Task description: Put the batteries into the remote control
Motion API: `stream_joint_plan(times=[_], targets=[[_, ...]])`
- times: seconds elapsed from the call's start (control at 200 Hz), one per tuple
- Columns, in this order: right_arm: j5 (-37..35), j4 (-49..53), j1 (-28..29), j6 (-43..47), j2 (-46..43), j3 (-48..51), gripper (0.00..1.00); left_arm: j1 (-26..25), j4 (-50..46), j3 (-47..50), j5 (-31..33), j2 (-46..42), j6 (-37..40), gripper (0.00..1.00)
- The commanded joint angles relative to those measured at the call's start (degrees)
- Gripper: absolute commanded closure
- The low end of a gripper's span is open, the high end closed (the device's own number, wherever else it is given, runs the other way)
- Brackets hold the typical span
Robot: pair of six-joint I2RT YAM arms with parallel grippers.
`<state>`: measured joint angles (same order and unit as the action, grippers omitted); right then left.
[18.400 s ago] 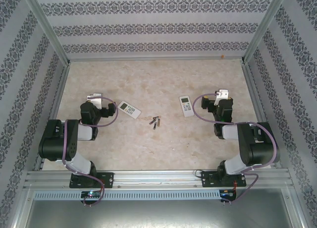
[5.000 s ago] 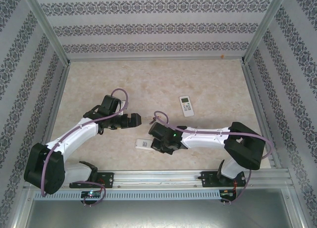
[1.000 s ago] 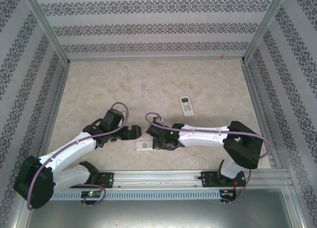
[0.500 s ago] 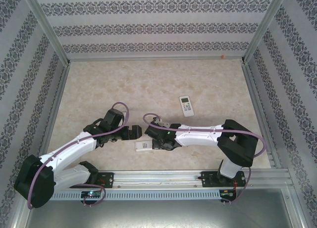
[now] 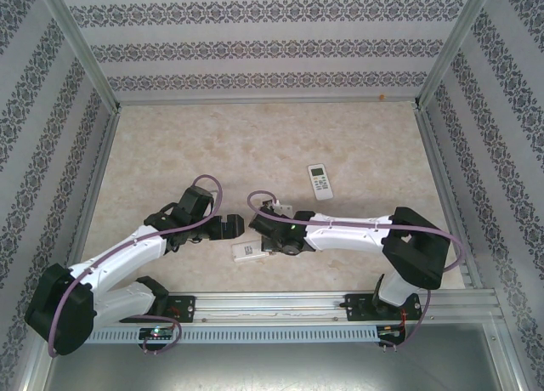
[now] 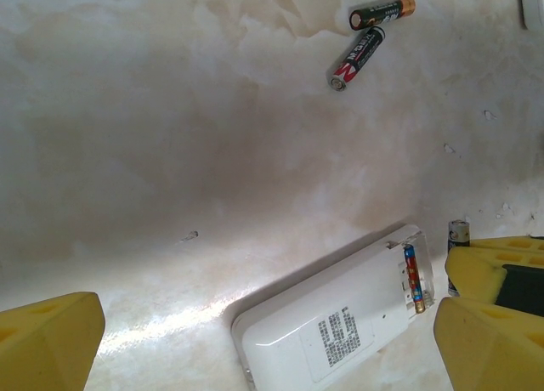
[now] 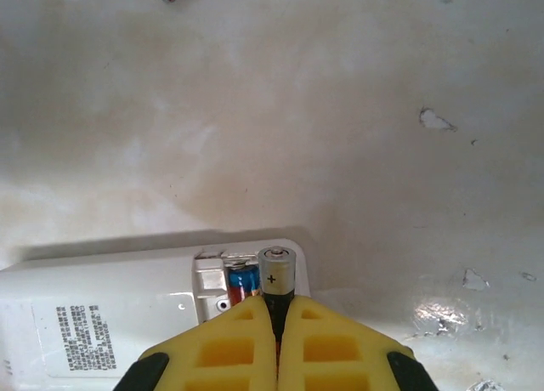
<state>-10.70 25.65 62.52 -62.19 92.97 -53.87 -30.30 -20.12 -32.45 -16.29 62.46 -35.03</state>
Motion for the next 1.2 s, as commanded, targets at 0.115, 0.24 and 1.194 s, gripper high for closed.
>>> stream_joint_plan(times=[0.115,0.24,1.194], targets=[[-0.39,-1.91,1.29,1.46,2.98,-0.36,0.93,-0.14,1.21,0.45,-0.40,0.27,-0.69,0.00],[-0.12,-1.90,1.54,1.62,3.01,-0.36,0.93,-0.15,1.62,0.72,-0.73,0.43,-0.87,0.00],[-1.00,1.79,1.39,2.03,-0.85,-0.26,0.75,-0.14,0.47,1.48,-1.30,-0.22,-1.68,0.00]])
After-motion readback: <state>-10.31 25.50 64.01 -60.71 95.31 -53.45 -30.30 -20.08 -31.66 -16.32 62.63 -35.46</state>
